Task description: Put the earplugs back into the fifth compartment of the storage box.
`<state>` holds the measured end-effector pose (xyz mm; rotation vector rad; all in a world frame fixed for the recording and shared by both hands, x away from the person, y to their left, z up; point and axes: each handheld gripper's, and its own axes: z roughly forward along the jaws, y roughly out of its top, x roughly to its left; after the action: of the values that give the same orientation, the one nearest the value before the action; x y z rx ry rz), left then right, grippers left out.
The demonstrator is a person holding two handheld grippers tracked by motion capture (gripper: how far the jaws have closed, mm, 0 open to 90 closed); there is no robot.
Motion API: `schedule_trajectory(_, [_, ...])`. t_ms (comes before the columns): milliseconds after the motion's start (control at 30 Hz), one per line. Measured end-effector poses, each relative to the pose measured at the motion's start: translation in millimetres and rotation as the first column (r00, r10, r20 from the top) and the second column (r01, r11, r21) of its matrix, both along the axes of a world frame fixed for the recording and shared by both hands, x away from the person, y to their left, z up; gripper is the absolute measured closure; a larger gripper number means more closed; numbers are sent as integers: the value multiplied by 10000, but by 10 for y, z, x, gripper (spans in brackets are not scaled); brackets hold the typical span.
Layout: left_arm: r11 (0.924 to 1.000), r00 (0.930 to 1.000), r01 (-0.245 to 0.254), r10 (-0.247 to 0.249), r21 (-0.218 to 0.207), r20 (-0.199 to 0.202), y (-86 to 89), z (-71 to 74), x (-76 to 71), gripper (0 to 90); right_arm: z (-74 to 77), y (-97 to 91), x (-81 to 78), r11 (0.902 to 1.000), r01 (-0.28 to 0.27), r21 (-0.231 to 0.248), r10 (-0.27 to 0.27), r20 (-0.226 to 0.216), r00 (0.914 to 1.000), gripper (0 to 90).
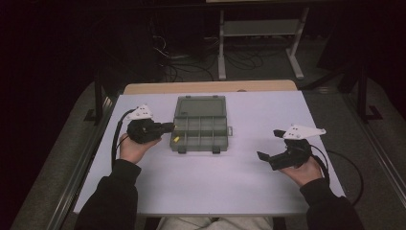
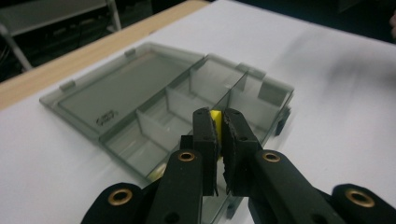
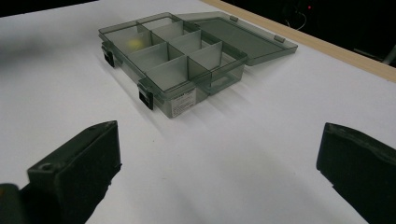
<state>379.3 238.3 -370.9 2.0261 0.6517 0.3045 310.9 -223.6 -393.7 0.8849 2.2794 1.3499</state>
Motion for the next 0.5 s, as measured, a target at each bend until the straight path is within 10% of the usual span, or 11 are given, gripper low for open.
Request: schedule_trajectory(500, [9890, 9972, 120, -9, 1474, -753, -154, -315, 152, 851, -9, 4, 5, 10000, -16, -48, 16, -56, 10000, 0])
